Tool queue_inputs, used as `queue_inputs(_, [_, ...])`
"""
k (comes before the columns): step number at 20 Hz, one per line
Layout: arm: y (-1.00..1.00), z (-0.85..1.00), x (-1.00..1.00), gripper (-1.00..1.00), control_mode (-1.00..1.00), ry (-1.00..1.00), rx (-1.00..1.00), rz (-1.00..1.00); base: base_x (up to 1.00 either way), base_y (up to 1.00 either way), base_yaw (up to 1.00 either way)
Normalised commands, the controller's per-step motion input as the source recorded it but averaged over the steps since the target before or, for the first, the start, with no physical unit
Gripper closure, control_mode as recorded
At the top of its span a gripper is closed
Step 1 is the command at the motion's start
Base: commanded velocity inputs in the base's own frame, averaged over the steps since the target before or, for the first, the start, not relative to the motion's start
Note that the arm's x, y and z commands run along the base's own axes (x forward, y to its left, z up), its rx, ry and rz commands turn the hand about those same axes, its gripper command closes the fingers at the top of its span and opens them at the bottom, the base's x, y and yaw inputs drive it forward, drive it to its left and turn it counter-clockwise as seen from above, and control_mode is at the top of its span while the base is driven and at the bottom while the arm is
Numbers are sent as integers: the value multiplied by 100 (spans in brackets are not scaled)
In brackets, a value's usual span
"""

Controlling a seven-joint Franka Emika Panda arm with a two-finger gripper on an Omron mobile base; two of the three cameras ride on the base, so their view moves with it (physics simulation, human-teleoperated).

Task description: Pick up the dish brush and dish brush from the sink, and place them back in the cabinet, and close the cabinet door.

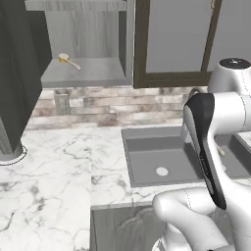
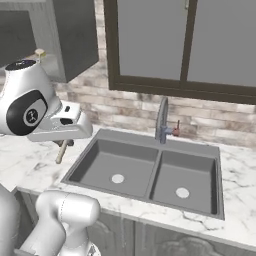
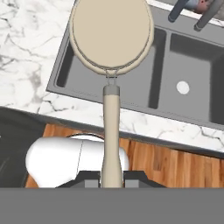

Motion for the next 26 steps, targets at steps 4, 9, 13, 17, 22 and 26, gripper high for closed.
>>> queue_inputs(4, [0,0,0,100,100,0,0,0,0,0,46])
queue_inputs(9, [0,0,0,100,100,0,0,0,0,0,47])
queue_inputs(13, [0,0,0,100,100,0,0,0,0,10,40])
queue_inputs(17, [0,0,0,100,100,0,0,0,0,37,31])
queue_inputs(22, [0,0,0,100,100,0,0,0,0,57,22])
queue_inputs(26, [0,0,0,100,100,0,0,0,7,57,15])
